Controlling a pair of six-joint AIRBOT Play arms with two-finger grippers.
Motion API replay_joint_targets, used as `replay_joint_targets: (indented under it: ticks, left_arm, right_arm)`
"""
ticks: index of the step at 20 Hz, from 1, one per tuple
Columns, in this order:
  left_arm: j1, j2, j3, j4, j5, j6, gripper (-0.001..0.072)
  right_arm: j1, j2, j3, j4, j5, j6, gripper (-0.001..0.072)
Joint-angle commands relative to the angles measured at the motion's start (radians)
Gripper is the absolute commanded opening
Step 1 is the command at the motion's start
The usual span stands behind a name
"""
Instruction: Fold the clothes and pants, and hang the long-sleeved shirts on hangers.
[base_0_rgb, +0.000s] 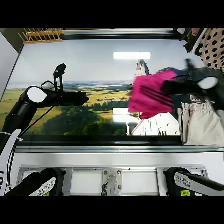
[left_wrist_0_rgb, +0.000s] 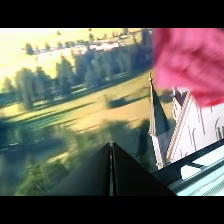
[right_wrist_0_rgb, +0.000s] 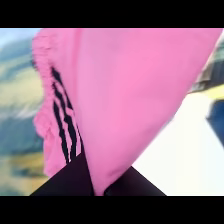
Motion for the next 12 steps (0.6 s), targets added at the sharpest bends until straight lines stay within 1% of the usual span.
replay_joint_targets:
  ticks: [1,4,6,7,9,10,12]
  left_arm:
    - [-0.001,0.000,0.000,0.000,0.000,0.000,0.0004]
    - [-0.001,0.000,0.000,0.000,-0.003,0.001,0.0005]
    - [-0.001,0.000,0.000,0.000,-0.003,0.001,0.0005]
    - [-0.001,0.000,0.000,0.000,-0.003,0.001,0.0005]
    - [-0.001,0.000,0.000,0.000,-0.004,0.001,0.0005]
    - [-0.001,0.000,0.000,0.000,-0.004,0.001,0.0005]
    - [-0.001,0.000,0.000,0.000,-0.007,0.001,0.0005]
  right_arm:
    - [-0.297,0.142,0.001,-0.125,0.000,0.074,0.0022]
    - [-0.488,0.194,0.000,-0.125,-0.001,0.154,0.0022]
    - [-0.557,0.230,0.000,-0.126,-0.015,0.154,0.0021]
    - [-0.573,0.251,0.000,-0.150,-0.024,0.180,0.0021]
    - [-0.575,0.289,-0.001,-0.289,-0.023,0.294,0.0021]
    - [-0.575,0.301,-0.007,-0.323,-0.006,0.321,0.0021]
    - [-0.575,0.317,-0.035,-0.343,0.051,0.326,0.0021]
